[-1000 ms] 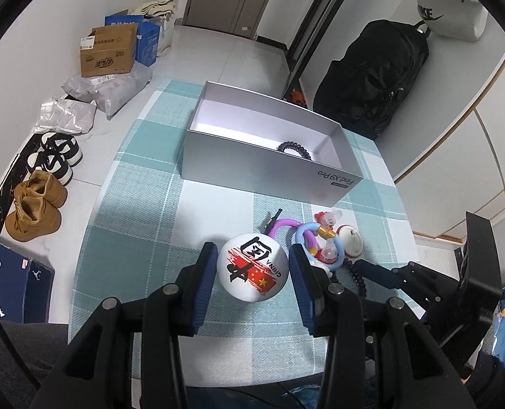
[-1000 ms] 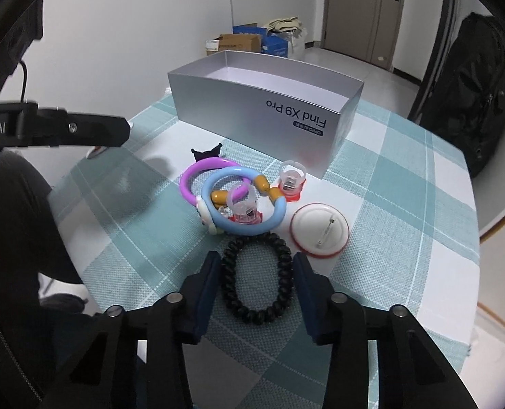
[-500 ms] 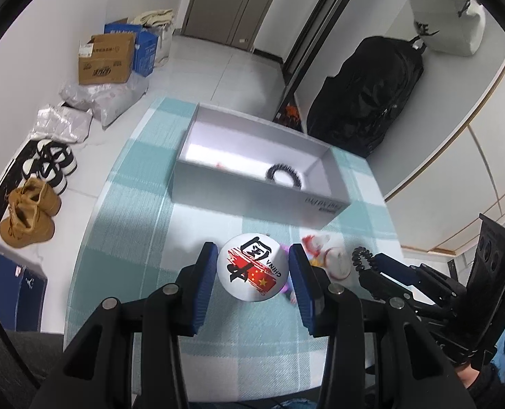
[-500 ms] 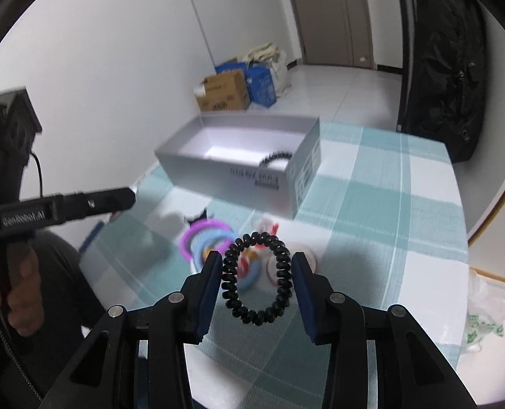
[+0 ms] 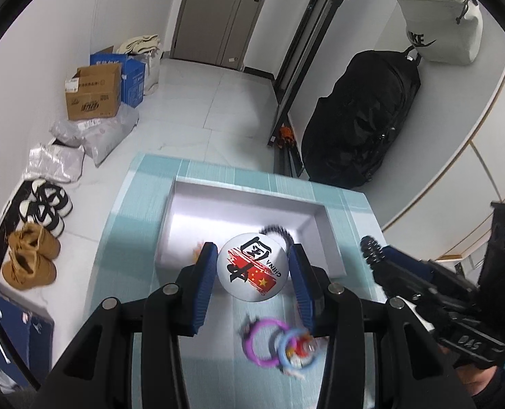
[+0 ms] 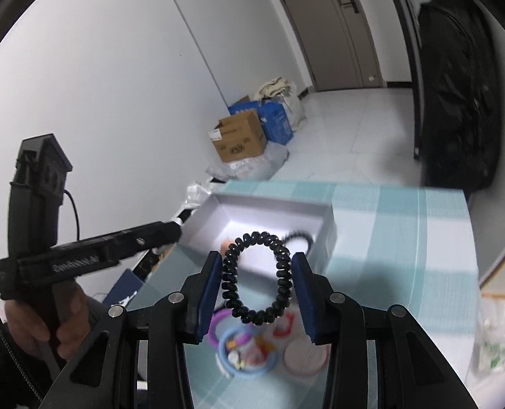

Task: Organize jewelry
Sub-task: 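Carry both items over the box and open both tools to release them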

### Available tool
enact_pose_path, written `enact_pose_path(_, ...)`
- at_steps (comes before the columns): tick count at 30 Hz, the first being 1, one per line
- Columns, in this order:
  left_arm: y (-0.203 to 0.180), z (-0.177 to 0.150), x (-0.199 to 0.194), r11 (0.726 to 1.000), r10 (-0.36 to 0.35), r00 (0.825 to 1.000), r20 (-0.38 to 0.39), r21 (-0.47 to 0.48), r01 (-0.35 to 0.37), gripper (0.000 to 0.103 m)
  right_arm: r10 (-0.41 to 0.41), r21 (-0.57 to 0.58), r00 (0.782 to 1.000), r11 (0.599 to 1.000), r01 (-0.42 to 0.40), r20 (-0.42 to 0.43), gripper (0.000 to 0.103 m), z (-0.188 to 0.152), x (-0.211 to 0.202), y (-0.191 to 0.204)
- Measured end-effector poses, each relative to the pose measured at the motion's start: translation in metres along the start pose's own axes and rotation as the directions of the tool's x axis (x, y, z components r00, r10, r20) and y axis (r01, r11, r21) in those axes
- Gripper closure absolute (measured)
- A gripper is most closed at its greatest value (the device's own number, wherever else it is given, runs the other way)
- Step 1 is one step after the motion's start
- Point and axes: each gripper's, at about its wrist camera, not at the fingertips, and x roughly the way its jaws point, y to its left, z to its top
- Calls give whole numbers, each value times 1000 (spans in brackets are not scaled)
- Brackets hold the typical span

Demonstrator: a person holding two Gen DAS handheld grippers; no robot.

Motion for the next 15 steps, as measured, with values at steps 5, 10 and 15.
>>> enact_pose_path(5,6,20,20,1000,8,1000,1,7,-8,66,18,4,1000,1000,-18,-7,63,24,18,-9)
enact_pose_path(10,8,27,36,1000,5,1000,-22,12,-5,66,29,-21,999,999,-30,-28,62,38,43,-16)
enact_pose_path(15,8,28,52,1000,-4,998,-60,14,5,66,48,-28,998,998,-50,-48,62,43,60,-21)
